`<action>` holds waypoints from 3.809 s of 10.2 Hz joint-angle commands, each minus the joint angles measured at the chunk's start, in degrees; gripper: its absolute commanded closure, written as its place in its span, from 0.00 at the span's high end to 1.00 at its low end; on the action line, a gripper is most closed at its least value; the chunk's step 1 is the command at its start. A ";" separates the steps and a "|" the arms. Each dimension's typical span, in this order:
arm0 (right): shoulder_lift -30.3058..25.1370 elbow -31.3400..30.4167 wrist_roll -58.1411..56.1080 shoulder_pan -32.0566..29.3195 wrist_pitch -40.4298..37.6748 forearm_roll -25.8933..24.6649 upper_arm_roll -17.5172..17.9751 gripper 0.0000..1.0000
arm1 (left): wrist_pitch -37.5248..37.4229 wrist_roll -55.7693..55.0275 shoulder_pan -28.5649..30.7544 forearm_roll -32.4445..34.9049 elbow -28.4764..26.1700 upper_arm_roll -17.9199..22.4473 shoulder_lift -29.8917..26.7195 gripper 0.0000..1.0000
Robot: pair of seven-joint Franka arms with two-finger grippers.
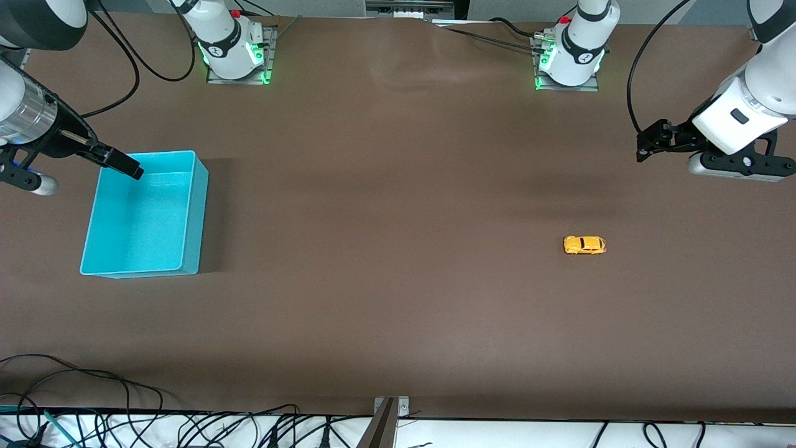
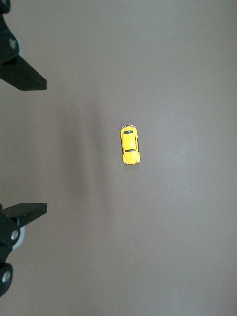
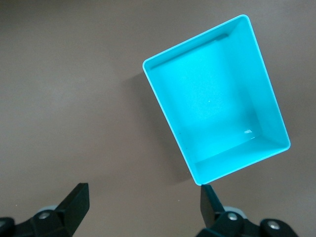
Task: Wind up and store yellow beetle car
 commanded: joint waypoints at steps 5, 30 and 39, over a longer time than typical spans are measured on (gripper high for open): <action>-0.09 -0.04 -0.10 -0.05 0.24 0.53 0.04 1.00 | -1.79 -0.60 0.43 -0.04 1.95 -0.53 0.85 1.00; -0.09 -0.13 -0.02 -0.05 0.24 0.71 -0.05 1.00 | -1.97 29.00 2.10 0.75 3.09 -0.44 5.85 1.00; 0.00 -0.13 -0.02 -0.05 0.33 0.71 -0.05 1.00 | 19.08 56.57 3.05 0.84 -8.74 -0.53 14.82 1.00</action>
